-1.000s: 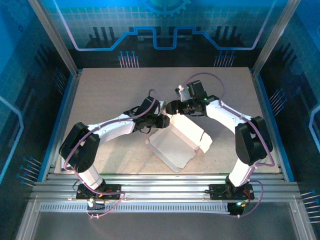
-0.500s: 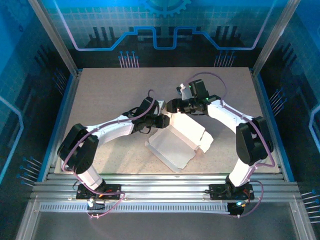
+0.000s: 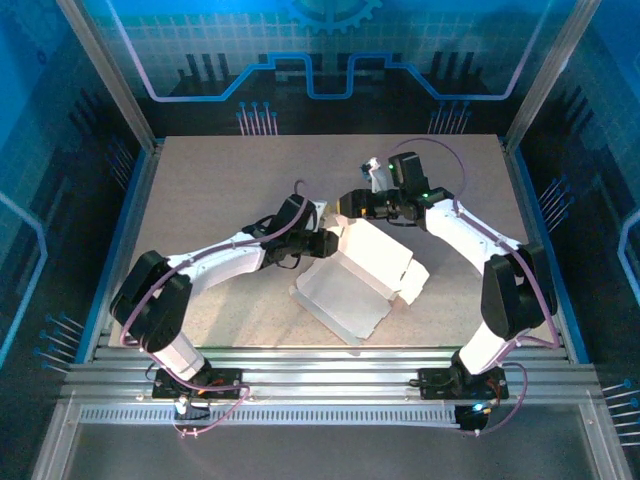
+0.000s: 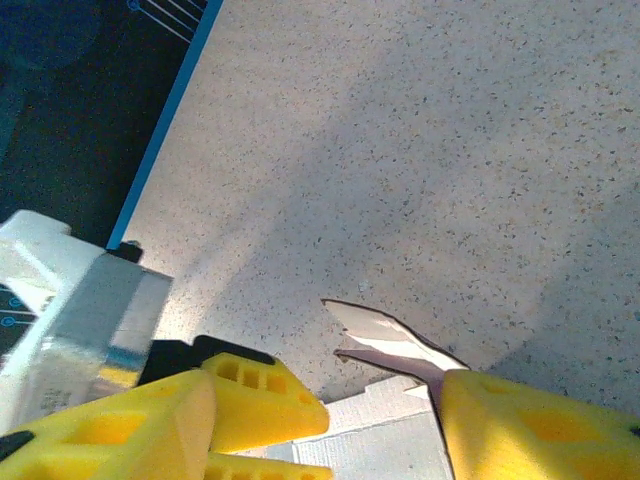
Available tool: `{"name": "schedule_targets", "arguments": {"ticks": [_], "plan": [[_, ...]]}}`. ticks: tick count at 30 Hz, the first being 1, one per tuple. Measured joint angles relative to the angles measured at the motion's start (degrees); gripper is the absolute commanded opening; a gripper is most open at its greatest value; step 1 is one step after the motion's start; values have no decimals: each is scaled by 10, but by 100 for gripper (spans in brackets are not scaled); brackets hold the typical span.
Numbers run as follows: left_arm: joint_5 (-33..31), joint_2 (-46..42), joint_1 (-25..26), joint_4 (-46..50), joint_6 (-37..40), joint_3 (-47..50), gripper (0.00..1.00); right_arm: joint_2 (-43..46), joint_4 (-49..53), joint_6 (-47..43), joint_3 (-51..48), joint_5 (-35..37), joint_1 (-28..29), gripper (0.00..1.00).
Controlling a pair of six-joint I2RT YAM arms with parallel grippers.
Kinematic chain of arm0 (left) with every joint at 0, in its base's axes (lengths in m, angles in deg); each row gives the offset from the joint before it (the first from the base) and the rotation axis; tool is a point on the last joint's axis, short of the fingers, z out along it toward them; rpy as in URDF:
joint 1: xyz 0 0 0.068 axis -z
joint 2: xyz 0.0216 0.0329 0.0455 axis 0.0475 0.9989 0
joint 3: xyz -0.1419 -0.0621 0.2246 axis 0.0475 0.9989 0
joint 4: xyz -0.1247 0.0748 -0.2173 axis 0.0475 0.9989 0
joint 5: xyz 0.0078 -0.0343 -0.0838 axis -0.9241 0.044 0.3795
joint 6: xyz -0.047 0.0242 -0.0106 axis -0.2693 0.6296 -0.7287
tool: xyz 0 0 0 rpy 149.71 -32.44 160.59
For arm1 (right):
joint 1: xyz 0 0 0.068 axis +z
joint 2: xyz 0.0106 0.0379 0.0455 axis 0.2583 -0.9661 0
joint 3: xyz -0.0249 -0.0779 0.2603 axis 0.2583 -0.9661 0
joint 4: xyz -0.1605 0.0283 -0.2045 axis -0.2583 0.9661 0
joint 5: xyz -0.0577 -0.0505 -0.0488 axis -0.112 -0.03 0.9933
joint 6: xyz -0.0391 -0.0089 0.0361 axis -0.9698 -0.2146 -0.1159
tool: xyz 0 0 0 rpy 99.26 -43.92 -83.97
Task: Fold the paper box
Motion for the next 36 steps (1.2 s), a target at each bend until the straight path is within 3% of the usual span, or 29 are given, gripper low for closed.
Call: {"name": "schedule_targets", "arguments": {"ticks": [8, 20, 29, 36], "plan": [[41, -40, -39, 3, 14, 3, 39, 0, 0, -2, -7, -2, 0, 57], [103, -16, -100, 14, 87, -5, 45, 0, -2, -2, -16, -2, 0, 56], [153, 53, -99, 35, 137, -70, 41, 0, -2, -1, -18, -2, 1, 56], [160, 87, -98, 48, 157, -102, 26, 0, -2, -1, -18, 1, 1, 56]]}}
